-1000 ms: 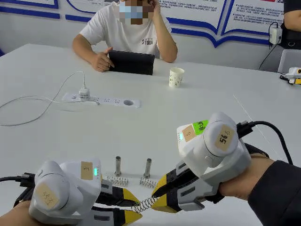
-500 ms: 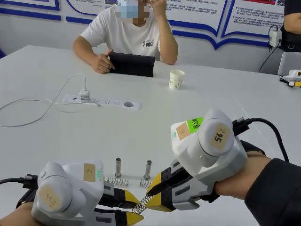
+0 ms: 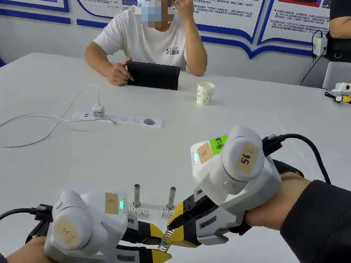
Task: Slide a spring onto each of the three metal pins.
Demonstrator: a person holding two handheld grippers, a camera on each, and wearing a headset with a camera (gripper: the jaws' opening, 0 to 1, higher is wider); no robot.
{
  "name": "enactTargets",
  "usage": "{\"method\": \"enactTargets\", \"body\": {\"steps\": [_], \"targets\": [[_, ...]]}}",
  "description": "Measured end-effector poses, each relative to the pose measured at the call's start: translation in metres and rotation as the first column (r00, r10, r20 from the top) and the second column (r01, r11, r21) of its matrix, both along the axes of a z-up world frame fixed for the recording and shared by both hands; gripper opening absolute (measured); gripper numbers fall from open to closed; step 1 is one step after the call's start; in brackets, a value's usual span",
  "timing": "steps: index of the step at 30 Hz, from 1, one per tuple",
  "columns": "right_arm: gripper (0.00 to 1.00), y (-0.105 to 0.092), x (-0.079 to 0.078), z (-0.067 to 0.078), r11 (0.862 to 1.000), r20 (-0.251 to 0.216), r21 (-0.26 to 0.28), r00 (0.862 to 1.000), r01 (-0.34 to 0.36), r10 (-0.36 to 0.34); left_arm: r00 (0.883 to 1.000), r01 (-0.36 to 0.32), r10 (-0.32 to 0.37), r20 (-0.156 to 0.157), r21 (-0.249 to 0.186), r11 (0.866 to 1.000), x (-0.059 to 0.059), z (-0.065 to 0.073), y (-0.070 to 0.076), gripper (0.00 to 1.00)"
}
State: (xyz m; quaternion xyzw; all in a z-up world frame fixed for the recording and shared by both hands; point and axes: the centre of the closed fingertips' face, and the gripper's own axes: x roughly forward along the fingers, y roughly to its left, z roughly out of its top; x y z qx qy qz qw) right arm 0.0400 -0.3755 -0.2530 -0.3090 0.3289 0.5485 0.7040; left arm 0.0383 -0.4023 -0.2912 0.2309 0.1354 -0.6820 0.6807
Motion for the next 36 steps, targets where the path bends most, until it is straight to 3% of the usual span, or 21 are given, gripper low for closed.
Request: {"method": "enactTargets", "body": {"steps": [12,27,36], "targets": [[0.11,-0.006,0.003,0.001,0.999,0.003,-0.043,1.000,-0.007,0.007,1.000,-0.006,0.006,-0.017,-0.021,1.000,-0.002,0.004,-0.002,0.22],[0.11,-0.034,0.012,0.010,0.995,0.014,-0.091,0.999,0.034,-0.033,0.995,-0.083,0.079,-0.057,-0.073,0.994,0.011,0.020,0.019,0.36],[0.11,-0.060,0.022,0.020,0.990,0.028,-0.111,0.996,0.084,-0.081,0.984,-0.161,0.153,-0.093,-0.089,0.983,0.021,0.024,0.038,0.44]]}}
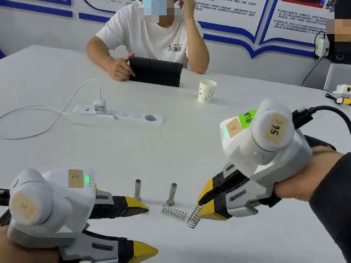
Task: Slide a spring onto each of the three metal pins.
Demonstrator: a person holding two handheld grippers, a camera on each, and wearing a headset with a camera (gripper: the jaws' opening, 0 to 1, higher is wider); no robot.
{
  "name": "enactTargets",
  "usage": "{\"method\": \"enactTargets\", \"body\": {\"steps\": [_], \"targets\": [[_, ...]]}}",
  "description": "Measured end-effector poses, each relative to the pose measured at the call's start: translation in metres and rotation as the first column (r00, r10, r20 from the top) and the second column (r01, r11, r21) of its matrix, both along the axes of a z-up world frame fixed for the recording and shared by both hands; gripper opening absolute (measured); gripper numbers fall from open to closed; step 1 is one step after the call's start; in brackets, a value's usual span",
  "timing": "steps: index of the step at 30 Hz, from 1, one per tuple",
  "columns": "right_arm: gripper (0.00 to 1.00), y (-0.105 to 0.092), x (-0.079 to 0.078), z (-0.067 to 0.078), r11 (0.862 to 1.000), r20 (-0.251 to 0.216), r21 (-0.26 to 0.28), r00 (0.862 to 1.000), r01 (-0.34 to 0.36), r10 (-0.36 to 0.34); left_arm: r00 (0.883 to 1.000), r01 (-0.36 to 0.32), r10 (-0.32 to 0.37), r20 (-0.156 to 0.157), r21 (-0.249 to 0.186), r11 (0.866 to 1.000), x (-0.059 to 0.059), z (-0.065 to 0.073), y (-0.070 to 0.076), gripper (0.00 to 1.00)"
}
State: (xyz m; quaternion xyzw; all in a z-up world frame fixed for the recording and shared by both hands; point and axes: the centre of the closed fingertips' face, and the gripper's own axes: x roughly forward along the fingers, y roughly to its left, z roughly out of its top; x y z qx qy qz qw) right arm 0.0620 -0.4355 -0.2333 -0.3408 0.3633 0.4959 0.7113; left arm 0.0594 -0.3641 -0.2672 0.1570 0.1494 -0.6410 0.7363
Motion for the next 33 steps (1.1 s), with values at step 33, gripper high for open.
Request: {"method": "enactTargets", "body": {"steps": [33], "targets": [[0.11,-0.074,0.046,0.024,0.986,0.053,-0.089,0.989,0.140,-0.136,0.974,-0.223,0.220,-0.046,-0.053,0.973,0.019,0.012,0.059,0.63]]}}
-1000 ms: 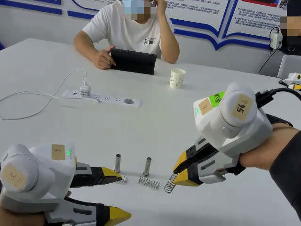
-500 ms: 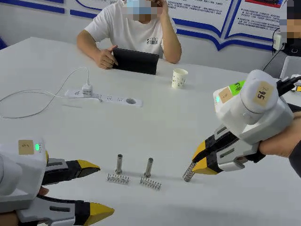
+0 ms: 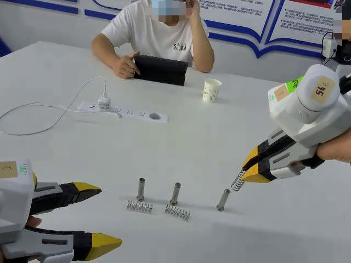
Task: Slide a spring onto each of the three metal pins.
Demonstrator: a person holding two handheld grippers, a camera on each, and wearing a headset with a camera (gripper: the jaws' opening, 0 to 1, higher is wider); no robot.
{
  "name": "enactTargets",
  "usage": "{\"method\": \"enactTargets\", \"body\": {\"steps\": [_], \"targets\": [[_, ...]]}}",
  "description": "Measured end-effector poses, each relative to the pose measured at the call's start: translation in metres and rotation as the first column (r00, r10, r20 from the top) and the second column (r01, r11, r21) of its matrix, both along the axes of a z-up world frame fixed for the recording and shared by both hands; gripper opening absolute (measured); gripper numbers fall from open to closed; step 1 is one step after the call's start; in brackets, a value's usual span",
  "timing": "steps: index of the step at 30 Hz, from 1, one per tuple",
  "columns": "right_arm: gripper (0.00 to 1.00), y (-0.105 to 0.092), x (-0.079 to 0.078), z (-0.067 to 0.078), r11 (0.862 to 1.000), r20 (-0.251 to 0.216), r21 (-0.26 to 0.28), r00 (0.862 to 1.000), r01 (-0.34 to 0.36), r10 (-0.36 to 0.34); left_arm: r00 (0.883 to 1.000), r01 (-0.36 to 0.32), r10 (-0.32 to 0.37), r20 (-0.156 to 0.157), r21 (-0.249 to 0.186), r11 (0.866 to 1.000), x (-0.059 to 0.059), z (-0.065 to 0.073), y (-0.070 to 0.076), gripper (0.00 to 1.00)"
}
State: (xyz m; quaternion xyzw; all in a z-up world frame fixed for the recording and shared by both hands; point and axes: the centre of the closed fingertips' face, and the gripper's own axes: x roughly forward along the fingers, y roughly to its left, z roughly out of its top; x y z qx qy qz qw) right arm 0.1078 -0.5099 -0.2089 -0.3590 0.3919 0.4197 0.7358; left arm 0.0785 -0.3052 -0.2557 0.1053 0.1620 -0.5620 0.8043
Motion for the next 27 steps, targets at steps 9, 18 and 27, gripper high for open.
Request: {"method": "enactTargets", "body": {"steps": [9,18,27], "targets": [[0.11,-0.005,0.012,-0.012,1.000,-0.018,-0.008,1.000,0.026,-0.026,1.000,0.006,-0.006,-0.010,-0.004,1.000,-0.002,0.000,0.003,0.68],[0.11,-0.007,0.021,-0.028,0.999,-0.045,-0.014,0.998,0.043,-0.043,1.000,0.009,-0.009,-0.027,0.002,1.000,-0.004,-0.003,0.002,0.72],[0.11,-0.011,0.027,-0.037,0.998,-0.057,-0.029,0.997,0.050,-0.051,0.999,0.015,-0.015,-0.034,-0.002,1.000,-0.005,-0.004,0.000,0.73]]}}
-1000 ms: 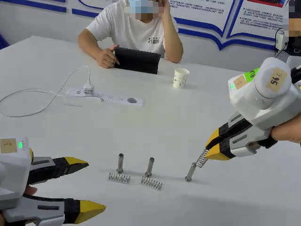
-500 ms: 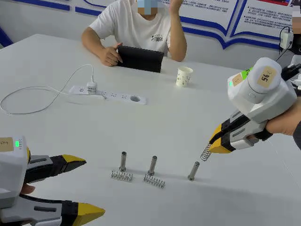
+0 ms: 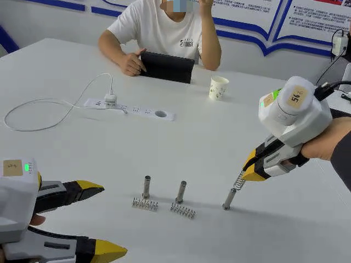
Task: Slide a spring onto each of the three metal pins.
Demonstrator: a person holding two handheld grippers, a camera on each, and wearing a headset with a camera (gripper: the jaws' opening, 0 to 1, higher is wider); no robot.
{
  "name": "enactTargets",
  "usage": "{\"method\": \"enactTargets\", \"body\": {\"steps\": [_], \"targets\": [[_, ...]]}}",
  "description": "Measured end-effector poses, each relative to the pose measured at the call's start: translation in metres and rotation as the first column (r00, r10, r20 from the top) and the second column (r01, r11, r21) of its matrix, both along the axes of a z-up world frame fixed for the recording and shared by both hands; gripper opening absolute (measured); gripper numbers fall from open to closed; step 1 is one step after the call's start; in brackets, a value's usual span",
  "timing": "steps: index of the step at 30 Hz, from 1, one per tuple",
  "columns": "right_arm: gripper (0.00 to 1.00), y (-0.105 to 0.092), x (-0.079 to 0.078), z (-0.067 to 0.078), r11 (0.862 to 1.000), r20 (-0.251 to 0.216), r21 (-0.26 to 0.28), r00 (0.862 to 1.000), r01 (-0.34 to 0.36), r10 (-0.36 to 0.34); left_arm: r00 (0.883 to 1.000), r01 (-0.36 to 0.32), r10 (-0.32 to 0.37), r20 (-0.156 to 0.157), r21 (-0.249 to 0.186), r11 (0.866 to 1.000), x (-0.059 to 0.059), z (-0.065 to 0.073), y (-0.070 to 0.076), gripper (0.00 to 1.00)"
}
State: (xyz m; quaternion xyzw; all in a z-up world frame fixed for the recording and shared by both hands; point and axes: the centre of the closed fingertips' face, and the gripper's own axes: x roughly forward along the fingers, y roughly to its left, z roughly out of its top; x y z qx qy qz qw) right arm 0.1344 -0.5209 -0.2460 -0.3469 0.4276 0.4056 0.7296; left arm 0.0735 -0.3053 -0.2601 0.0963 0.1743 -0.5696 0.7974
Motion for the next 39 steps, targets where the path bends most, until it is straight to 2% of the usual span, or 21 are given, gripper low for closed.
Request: {"method": "enactTargets", "body": {"steps": [20,39], "targets": [[0.11,0.003,0.004,-0.012,1.000,-0.025,0.000,1.000,0.007,-0.007,1.000,-0.001,0.001,-0.014,-0.001,1.000,-0.001,-0.003,0.000,0.73],[0.11,0.003,0.007,-0.046,0.999,-0.055,-0.016,0.998,0.033,-0.034,1.000,0.004,-0.004,-0.015,0.002,1.000,-0.003,-0.003,0.001,0.72]]}}
